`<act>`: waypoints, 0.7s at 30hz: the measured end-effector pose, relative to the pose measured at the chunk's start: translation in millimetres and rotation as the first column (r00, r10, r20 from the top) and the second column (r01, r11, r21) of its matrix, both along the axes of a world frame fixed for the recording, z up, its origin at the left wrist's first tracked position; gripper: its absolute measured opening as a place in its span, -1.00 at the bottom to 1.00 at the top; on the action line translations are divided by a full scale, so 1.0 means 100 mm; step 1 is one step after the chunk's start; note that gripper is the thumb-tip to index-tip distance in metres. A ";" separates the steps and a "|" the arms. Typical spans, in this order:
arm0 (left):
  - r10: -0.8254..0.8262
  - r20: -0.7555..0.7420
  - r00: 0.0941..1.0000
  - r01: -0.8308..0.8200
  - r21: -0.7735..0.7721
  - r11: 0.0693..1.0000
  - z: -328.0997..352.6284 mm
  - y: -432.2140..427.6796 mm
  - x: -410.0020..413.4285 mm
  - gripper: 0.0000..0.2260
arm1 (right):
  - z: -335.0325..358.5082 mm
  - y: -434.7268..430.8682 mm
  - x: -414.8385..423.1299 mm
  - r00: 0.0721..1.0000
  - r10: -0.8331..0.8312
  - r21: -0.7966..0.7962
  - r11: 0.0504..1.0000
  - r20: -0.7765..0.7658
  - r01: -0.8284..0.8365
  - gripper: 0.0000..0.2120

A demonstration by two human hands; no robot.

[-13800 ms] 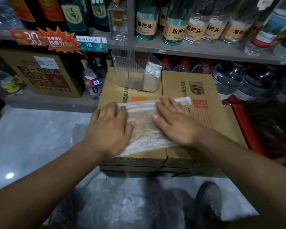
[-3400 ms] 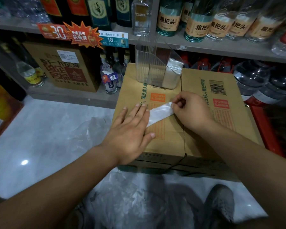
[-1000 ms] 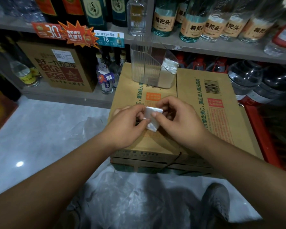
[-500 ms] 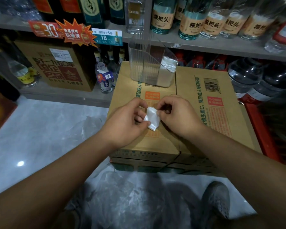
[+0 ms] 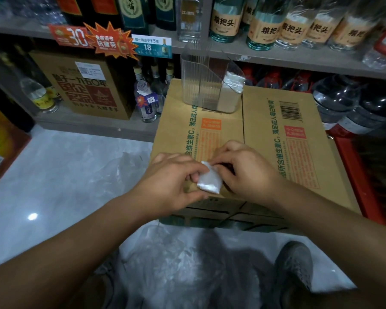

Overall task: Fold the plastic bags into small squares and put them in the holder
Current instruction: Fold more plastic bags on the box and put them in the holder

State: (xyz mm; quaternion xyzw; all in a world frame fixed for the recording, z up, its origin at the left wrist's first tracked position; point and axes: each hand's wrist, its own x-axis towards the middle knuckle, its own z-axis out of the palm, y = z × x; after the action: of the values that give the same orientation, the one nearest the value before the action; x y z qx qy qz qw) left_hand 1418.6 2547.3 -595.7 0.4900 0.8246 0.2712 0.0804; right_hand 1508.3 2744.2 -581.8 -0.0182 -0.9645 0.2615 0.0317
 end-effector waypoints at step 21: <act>0.026 0.047 0.999 -0.031 0.099 0.995 0.03 0.13 0.02 -0.73 | 0.23 -0.07 0.27 0.976 -0.063 -0.147 0.989 -0.207 0.033 -0.98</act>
State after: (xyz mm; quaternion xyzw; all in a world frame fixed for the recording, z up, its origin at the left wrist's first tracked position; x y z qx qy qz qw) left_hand 1420.6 2559.9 -592.5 0.4752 0.8150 0.3240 0.0706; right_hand 1535.4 2736.8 -559.3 -0.0158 -0.9338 0.3294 0.1390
